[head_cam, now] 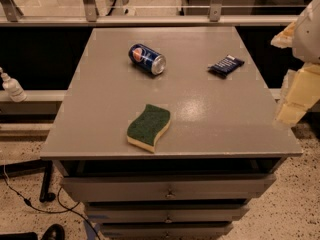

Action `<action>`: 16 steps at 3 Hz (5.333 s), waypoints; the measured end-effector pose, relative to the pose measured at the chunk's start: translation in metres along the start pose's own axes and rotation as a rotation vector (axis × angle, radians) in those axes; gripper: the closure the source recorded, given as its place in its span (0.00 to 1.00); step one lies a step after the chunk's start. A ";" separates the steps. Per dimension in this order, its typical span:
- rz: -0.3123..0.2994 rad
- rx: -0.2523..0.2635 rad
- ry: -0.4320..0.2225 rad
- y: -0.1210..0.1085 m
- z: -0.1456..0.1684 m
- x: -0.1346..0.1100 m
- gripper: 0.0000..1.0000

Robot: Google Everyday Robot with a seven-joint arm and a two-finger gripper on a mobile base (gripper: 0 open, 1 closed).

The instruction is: Place pepsi can upright

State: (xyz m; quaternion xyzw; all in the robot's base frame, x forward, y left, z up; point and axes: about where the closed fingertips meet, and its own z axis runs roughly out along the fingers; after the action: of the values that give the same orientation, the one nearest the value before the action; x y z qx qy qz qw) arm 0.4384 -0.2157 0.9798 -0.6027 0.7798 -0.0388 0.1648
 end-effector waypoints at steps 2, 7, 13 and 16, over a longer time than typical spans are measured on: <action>-0.016 0.002 -0.022 -0.007 0.004 -0.011 0.00; -0.093 -0.017 -0.223 -0.087 0.107 -0.155 0.00; 0.400 -0.019 -0.317 -0.195 0.214 -0.264 0.00; 0.348 0.047 -0.124 -0.194 0.253 -0.295 0.00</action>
Offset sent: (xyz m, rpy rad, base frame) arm 0.0257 0.0217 -0.0054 0.0378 -0.0029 0.0522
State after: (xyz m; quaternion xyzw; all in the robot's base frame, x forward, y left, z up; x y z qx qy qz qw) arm 0.7596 0.0477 0.8540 -0.4560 0.8595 0.0094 0.2308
